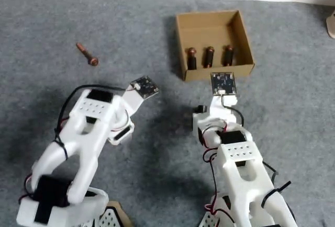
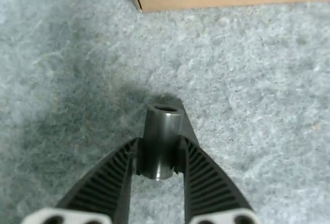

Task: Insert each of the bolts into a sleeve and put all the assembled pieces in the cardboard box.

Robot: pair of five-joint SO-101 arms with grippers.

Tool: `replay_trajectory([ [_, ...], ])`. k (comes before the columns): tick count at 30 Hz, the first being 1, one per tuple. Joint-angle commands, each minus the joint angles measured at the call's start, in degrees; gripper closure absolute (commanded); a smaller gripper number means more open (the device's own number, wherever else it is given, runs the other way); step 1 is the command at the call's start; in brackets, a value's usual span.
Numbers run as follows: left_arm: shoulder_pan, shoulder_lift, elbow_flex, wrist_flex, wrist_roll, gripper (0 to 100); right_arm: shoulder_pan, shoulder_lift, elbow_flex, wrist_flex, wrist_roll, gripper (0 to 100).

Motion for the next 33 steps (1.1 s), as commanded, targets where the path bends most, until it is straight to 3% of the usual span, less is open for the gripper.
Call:
replay_trajectory([
  [1, 0.5, 1.5, -5.5, -0.7, -0.4, 84, -0.5, -2.3, -0.3, -1.7, -0.5, 99.3],
  [21, -1.2, 19.2, -11.6, -3.2, -0.4, 85, -0.5, -2.3, -0.2, -1.7, -0.5, 99.3],
  [25, -1.2, 21.8, -13.4, -4.6, 0.4, 100, -0.5, -2.3, -0.2, -1.7, -0.5, 99.3],
  [33, -0.8, 22.3, -16.3, -4.8, 21.2, 98, -0.5, -4.8, 2.9, -7.7, -1.0, 99.3],
])
